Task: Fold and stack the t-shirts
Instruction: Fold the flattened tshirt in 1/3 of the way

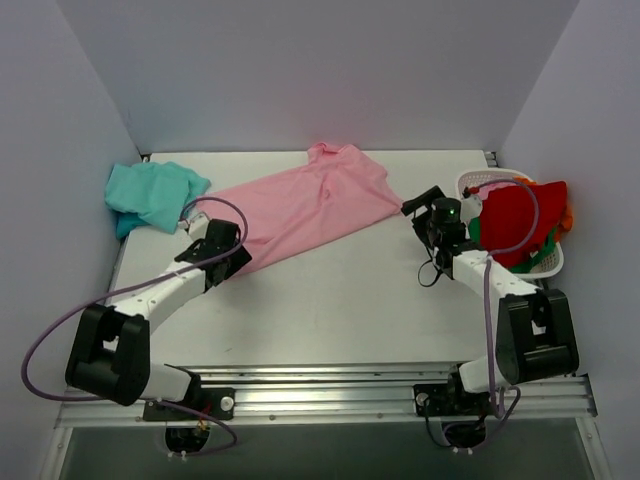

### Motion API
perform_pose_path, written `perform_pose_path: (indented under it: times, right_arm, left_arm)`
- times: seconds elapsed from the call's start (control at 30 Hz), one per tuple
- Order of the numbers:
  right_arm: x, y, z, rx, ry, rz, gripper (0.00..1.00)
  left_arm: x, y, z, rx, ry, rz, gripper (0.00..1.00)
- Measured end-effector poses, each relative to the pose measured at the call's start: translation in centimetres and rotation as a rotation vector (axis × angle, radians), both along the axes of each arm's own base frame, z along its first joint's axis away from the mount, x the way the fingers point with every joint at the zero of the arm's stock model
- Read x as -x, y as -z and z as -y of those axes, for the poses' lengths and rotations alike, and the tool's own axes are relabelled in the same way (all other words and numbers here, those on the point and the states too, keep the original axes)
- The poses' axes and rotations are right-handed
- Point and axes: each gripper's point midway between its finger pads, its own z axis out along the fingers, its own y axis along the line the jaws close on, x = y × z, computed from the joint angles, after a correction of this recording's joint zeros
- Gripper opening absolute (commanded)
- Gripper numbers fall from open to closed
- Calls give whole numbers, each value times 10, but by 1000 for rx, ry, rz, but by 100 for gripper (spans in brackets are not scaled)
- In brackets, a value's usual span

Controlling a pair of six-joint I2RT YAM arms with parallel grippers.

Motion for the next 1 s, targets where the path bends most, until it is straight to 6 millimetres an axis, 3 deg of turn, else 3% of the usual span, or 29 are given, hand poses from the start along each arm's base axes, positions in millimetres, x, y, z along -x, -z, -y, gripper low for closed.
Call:
perform_pose_path:
  times: [0.17,0.37,0.6,0.8,1.0]
  right_arm:
    - [18,24,-2,3,-12,-58,79]
    - [21,37,-16,2,-45,-80,79]
    - [7,74,-25,11,-64,-160,78]
    - [-15,89,-31,4,-68,-170,77]
    - [-40,100,-37,-5,-74,-171,76]
  left_arm:
    - [43,20,23,45,34,-29,73]
    - [64,27,25,97,-9,-24,73]
    - [66,21,16,120,-94,31,73]
    - [60,20,10,113,-141,59,75]
    - [47,43,-2,107,-194,21,75]
